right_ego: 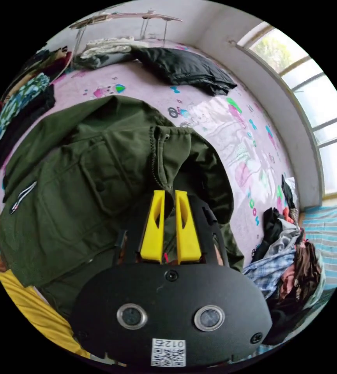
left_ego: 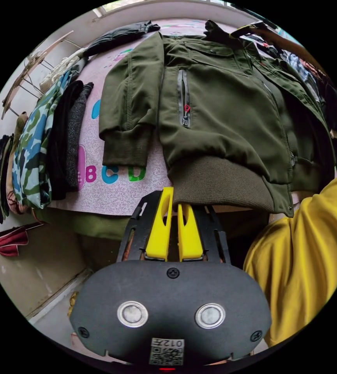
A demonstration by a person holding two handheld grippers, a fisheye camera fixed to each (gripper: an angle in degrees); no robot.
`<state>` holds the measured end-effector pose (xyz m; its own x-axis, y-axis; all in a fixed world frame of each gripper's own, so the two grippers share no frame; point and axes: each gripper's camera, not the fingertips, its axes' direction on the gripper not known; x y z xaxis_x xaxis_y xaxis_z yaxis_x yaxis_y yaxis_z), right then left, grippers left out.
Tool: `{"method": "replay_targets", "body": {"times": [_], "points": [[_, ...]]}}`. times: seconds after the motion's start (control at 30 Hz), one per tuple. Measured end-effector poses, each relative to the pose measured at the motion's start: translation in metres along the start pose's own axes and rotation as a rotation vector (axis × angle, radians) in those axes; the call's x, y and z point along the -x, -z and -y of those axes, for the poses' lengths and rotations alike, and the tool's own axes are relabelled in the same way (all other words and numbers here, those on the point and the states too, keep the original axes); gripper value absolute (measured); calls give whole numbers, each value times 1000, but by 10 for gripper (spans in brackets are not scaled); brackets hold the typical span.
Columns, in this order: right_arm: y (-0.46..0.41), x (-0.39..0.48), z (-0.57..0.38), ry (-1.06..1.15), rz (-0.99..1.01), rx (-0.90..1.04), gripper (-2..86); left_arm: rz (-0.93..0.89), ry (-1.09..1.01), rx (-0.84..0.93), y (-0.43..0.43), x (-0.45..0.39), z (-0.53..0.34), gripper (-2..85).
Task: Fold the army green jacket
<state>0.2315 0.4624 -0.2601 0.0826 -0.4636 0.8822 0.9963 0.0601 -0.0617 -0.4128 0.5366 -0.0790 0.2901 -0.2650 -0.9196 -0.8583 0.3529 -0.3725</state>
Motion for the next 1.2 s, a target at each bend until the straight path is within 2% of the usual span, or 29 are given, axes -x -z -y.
{"method": "replay_targets", "body": {"times": [0.07, 0.13, 0.23, 0.5, 0.6, 0.67, 0.8, 0.9, 1.03, 1.1, 1.13, 1.2], "points": [[-4, -34, 5, -112, 113, -14, 27, 2, -6, 8, -9, 0, 2, -6], [-24, -96, 1, -367, 353, 17, 21, 7, -5, 7, -16, 0, 2, -6], [-61, -131, -15, -578, 603, 97, 20, 28, -32, -7, -26, -2, 1, -6], [-28, -158, -27, -577, 643, 24, 31, -89, 43, 0, -42, 28, 3, -3], [10, -166, -47, -575, 570, -28, 27, -99, 34, 5, -36, 37, -9, 1], [41, -158, -63, -516, 508, -88, 22, -107, 58, 4, -32, 48, -31, 2], [107, -77, -106, -226, 575, -152, 9, -2, 198, 29, -30, 77, -70, 4], [135, 13, -138, 17, 632, -118, 4, 14, 166, -108, -3, 75, -65, 4], [145, 104, -167, 236, 557, -45, 1, -14, -104, -194, 1, 23, -10, 5], [136, 124, -173, 280, 446, 11, 1, 17, -219, -151, -15, -3, 10, 5], [126, 131, -176, 305, 369, 57, 0, 22, -283, -67, -33, -17, 19, 4], [118, 132, -180, 320, 362, 90, 0, 65, -359, 20, -59, -30, 18, 4]]}}
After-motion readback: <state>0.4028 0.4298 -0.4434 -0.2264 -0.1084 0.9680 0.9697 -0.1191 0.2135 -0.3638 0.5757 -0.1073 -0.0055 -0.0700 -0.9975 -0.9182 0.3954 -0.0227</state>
